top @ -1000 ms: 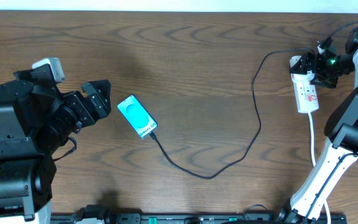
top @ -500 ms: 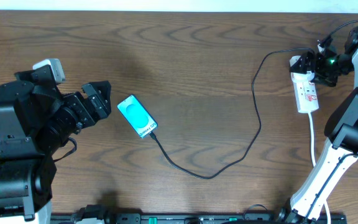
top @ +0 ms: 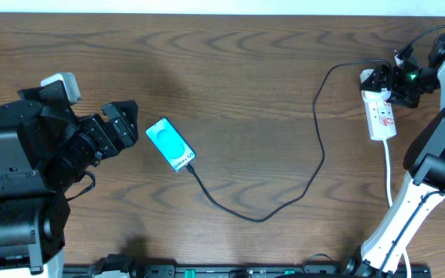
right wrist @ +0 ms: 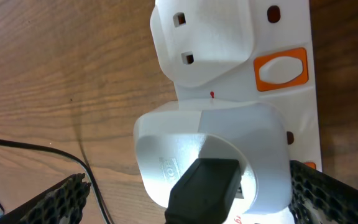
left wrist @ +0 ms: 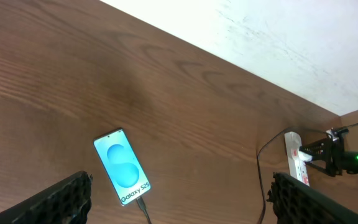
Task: Plug charger to phone and switch on socket
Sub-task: 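Keep pressing the switch with the right gripper until it clicks on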
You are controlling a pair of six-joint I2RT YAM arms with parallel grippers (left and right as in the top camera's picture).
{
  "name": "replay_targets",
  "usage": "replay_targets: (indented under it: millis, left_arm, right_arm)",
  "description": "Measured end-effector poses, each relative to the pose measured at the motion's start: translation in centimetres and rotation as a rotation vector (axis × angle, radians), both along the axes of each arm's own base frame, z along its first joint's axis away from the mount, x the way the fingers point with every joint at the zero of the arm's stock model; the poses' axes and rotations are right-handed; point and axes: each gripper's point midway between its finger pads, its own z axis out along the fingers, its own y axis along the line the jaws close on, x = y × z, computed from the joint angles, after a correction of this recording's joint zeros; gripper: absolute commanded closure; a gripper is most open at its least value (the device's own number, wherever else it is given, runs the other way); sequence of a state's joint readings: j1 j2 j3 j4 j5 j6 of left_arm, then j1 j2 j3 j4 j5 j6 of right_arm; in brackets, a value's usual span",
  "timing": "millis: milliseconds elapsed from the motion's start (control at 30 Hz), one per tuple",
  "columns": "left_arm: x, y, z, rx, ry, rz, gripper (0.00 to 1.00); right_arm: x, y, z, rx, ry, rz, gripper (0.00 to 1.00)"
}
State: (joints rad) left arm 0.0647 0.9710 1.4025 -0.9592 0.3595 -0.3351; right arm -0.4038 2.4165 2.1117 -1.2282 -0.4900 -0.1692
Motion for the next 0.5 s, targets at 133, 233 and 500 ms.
replay_targets:
  millis: [133,233,500]
  left_arm:
    - [0.0,0.0,0.0,0.0,0.0,0.0,0.08]
    - [-0.01,0.0,-0.01,0.0,0.001,0.0,0.08]
    - [-0.01,0.0,-0.01,0.0,0.001,0.0,0.08]
  right_arm:
    - [-0.25,0.28,0.07,0.012,0.01,0.0,0.01]
    - [-0.28,0.3,0.05,0.013,0.011,0.0,0.01]
    - [-0.25,0.35,0.03,0.008,0.012,0.002,0.01]
